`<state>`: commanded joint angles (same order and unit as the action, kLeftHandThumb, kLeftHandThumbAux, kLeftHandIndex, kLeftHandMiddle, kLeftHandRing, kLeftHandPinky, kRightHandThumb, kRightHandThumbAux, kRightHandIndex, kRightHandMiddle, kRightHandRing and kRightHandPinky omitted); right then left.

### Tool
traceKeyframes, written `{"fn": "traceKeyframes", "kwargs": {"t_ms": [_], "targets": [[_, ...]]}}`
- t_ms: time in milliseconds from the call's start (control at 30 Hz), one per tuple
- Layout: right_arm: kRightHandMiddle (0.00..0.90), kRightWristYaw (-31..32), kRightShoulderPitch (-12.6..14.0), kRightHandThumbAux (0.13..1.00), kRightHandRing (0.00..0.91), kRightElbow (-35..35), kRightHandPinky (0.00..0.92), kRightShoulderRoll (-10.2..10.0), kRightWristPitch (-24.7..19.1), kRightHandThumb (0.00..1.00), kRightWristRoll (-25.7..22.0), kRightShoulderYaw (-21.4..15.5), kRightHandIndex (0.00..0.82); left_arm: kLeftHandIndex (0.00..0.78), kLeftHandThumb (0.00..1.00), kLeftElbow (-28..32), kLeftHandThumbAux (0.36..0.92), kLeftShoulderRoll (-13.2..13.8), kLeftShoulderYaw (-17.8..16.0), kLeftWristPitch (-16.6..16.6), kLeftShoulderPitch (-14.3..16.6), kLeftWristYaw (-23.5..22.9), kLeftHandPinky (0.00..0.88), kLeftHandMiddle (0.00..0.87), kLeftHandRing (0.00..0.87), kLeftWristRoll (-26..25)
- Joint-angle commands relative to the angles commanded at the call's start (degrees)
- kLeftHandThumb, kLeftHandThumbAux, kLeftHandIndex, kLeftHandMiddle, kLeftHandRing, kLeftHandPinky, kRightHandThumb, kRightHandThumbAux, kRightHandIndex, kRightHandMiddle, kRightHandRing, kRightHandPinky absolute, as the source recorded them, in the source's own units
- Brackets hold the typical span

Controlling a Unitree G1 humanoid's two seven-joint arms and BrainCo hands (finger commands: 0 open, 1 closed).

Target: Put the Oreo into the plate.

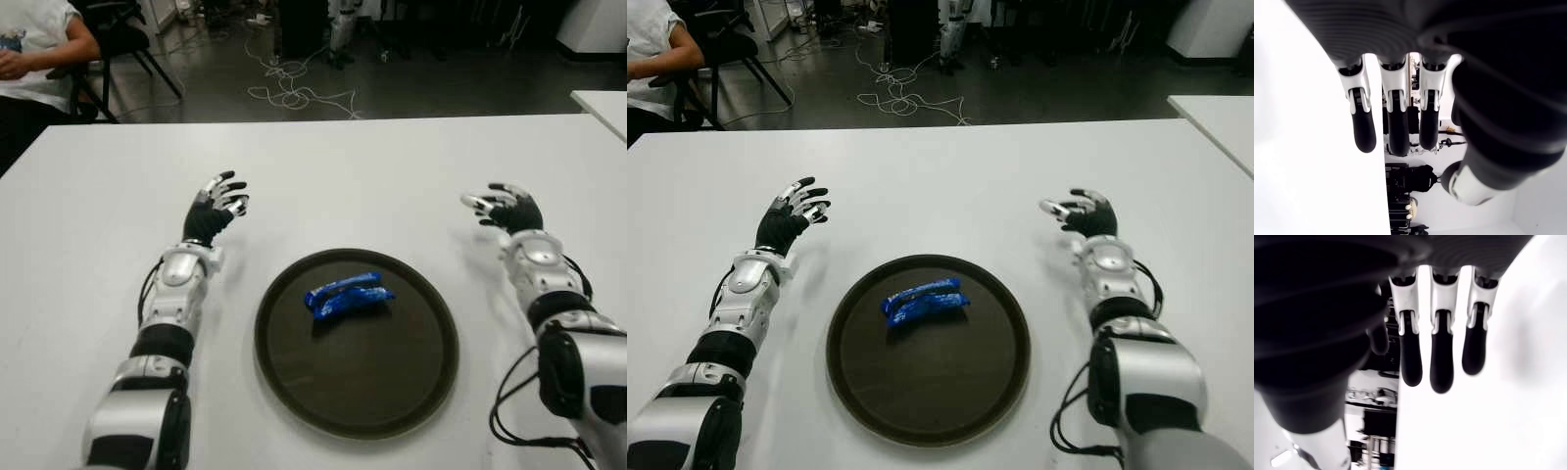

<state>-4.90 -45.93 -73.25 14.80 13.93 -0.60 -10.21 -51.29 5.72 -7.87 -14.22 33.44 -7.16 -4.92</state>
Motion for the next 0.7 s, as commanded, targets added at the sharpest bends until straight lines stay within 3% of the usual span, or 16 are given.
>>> {"fn": "traceKeyframes", "kwargs": {"t_ms": [700], "targets": [[0.439, -1.7, 0.2, 0.827, 0.476, -1.0, 0.478, -0.3, 1.7, 0.0, 1.6, 0.8, 0.359, 0.186, 0.254, -0.7, 0.822, 0.4, -0.1, 0.0, 0.3, -0.2, 0.324, 0.264, 0.265, -0.1]]}}
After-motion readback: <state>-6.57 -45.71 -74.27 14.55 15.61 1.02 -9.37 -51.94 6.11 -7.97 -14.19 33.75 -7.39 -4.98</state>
